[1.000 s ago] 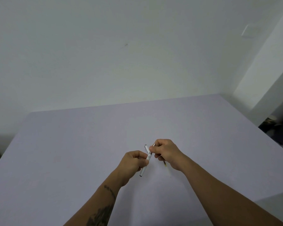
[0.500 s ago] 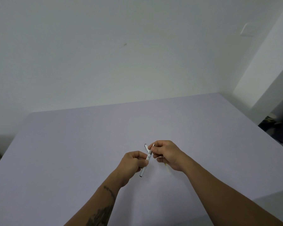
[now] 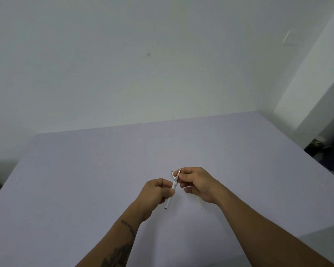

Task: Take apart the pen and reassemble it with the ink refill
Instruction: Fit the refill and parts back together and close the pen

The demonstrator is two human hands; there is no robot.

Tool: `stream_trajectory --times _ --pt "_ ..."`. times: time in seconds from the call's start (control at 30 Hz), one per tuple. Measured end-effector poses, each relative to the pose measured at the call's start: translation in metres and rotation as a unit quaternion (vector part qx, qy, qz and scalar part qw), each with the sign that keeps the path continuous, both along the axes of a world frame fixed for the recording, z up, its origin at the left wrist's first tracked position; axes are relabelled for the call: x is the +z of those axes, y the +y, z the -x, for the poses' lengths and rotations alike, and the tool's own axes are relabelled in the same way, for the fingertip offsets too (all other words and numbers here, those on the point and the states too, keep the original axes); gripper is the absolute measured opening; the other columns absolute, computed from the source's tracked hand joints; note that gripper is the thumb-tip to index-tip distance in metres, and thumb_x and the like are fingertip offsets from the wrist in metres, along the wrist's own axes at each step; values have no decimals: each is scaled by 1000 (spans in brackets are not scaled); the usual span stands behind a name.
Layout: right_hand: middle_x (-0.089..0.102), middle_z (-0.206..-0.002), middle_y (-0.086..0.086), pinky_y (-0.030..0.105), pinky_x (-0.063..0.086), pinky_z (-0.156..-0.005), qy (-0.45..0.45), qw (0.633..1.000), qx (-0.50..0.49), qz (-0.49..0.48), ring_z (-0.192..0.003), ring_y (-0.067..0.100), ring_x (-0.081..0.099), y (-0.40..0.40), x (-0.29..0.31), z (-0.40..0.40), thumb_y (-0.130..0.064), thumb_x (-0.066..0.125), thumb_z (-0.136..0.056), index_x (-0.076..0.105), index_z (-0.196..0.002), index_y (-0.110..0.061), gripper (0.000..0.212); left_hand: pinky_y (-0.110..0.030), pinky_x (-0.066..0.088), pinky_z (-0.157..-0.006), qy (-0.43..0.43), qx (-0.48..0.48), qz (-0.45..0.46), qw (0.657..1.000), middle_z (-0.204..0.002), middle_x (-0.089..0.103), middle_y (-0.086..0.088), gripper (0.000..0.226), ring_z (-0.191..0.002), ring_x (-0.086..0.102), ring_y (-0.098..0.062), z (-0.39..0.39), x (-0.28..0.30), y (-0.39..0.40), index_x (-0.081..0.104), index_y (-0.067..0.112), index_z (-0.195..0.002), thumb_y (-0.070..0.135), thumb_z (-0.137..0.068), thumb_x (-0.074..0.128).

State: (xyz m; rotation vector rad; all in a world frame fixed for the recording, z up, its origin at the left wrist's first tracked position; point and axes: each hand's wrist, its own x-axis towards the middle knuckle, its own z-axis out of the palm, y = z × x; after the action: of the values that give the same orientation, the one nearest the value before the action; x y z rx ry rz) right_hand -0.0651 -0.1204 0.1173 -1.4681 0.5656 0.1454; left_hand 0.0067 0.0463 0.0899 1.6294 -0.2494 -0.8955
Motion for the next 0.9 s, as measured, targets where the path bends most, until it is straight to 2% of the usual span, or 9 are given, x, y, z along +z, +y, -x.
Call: stream_trajectory --times 0.1,0.27,0.43,0.6,0.8,0.9 --pt "72 -77 -4 24 52 -63 4 999 -7 31 -69 10 62 2 0 -2 -11 62 -94 78 -90 -13 17 -33 50 -75 0 -5 1 1000 -70 62 -3 16 -75 56 -21 1 0 0 73 16 -76 2 -81 67" --pt "72 -87 3 23 49 -60 1 995 -12 103 -66 11 61 5 -1 -8 -13 68 -89 68 -71 -15 18 -32 48 -72 -7 -15 1 1000 -67 62 0 16 -72 55 -19 0 -4 1 73 16 -75 2 -80 67" --pt "68 -68 -8 22 49 -59 0 989 -10 148 -63 10 60 8 -6 -9 -16 69 -86 72 -75 -13 12 -27 45 -67 -23 -14 -7 1000 -67 65 1 16 -69 57 -16 0 -10 0 73 17 -74 3 -78 68" --pt "73 -85 1 24 51 -65 20 995 -9 94 -70 11 62 3 -12 -14 -17 69 -88 78 -88 -16 9 -30 50 -71 -24 -14 -23 999 -70 66 -2 14 -72 58 -19 -6 -13 -2 73 16 -75 3 -78 68" --pt "71 -78 1 27 49 -64 53 991 -12 123 -68 14 61 -4 -26 -30 -14 71 -85 66 -68 -15 17 -26 48 -68 -44 -26 -53 997 -71 69 -1 15 -69 61 -16 -12 -19 -11 73 17 -76 3 -78 68" --pt "68 -75 4 24 45 -57 64 985 4 158 -63 13 57 -10 -35 -37 -15 72 -83 63 -70 -10 17 -24 47 -67 -59 -19 -78 995 -71 69 1 18 -68 62 -14 -14 -26 -18 73 18 -74 2 -78 67"
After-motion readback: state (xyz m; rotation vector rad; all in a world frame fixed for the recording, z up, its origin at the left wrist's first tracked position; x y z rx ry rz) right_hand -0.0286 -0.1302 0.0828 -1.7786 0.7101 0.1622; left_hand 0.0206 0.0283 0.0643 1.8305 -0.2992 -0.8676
